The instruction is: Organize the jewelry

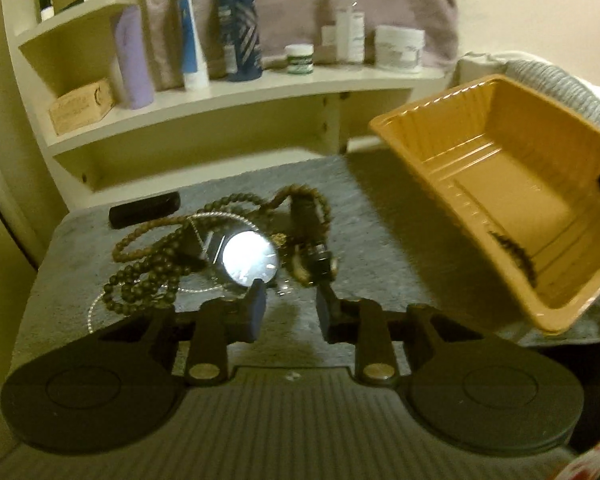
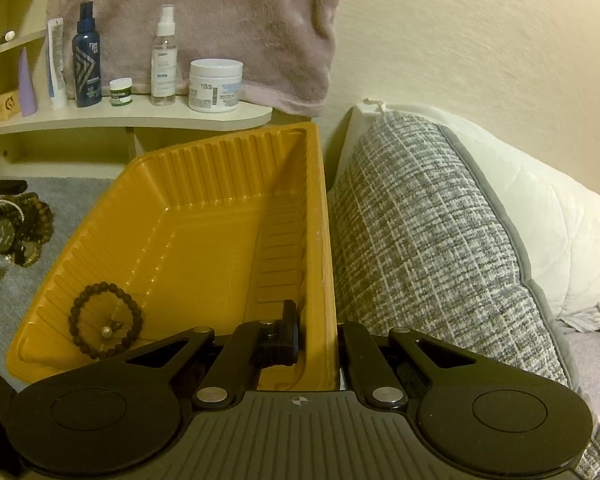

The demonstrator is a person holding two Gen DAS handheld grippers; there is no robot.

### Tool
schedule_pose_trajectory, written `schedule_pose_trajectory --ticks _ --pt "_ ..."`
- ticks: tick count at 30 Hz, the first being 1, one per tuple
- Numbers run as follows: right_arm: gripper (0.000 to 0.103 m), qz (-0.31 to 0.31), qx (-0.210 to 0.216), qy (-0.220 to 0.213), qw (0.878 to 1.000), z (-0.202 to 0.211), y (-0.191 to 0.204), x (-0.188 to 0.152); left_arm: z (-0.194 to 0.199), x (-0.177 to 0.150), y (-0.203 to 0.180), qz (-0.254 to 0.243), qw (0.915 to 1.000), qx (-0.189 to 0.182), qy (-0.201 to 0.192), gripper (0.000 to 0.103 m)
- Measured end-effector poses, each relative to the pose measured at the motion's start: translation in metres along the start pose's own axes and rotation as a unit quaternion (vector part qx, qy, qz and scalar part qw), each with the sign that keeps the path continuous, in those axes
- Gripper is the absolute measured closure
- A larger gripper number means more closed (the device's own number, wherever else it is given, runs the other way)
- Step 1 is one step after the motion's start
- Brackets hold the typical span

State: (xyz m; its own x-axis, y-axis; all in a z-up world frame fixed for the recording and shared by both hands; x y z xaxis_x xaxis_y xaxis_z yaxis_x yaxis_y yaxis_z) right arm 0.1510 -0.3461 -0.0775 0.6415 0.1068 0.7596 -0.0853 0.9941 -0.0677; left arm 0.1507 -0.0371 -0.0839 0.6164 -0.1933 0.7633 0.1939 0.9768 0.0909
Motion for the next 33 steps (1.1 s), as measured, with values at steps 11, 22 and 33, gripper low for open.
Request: schedule_pose_trajectory --ticks 11,22,33 --pt "0.100 0.001 0.000 0.001 1.000 -0.001 -0.001 0.001 -0.032 -0.002 -0.006 -0.025 0.9996 0.013 0.006 0.090" --pt "0.099 0.003 0.000 0.002 1.000 -0.003 -0.002 0.001 -0.029 -0.002 -0.008 -0.039 0.9992 0.011 0.002 0.097" --pt "0.099 0.003 0.000 0.001 1.000 -0.002 -0.002 0.001 0.007 0.011 -0.023 -0.029 0.9987 -0.033 -0.026 0.097"
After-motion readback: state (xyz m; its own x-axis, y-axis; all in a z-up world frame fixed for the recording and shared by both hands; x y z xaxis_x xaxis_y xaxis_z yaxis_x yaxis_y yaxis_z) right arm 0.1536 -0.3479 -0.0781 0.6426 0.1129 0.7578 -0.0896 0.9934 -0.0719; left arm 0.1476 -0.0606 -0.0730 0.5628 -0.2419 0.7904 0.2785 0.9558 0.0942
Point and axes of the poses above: each gripper's, at about its wrist camera, not at the fingertips, and z roughly against the way its jaws point, y to its left, x to its top, the point moved 1 cm from there along -z, roughly the way its jaws point, and after that the axes turned 1 degree about x, right-handed, at the moved point
